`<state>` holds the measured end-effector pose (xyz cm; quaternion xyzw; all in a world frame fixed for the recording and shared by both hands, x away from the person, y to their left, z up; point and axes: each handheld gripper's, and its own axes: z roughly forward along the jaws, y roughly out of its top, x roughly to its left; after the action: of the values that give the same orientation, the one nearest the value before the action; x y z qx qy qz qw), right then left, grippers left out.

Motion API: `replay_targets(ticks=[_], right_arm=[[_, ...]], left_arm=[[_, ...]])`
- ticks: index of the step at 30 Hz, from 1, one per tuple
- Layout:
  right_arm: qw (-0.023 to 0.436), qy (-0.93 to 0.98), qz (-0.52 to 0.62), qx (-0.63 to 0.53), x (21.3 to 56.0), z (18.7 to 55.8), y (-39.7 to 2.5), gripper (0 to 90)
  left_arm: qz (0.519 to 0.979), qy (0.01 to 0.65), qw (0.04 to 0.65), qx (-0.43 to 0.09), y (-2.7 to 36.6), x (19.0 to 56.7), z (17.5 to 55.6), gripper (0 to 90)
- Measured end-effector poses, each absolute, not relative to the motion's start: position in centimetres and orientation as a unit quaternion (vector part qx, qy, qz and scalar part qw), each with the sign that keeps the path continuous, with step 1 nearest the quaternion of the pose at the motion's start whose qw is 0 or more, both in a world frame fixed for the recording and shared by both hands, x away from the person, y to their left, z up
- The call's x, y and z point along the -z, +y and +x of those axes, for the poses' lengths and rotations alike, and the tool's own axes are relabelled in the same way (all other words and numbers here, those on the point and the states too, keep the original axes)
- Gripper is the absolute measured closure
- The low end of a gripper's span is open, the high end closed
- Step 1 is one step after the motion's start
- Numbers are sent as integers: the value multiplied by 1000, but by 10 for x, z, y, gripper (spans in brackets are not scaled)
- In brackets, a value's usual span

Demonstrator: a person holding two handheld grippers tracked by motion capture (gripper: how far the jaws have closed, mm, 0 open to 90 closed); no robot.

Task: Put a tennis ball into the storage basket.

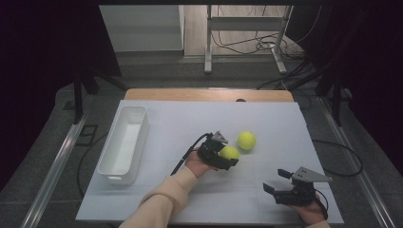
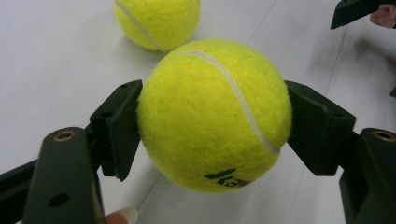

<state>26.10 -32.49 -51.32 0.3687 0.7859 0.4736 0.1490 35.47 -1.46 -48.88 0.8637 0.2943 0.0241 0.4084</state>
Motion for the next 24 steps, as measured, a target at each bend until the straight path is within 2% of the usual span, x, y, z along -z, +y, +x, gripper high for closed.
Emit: replay_targets(ticks=[24], right_arm=[[150, 786, 370, -472, 513, 261, -325, 130]], left_arm=[[855, 295, 426, -35, 7, 474, 343, 266]])
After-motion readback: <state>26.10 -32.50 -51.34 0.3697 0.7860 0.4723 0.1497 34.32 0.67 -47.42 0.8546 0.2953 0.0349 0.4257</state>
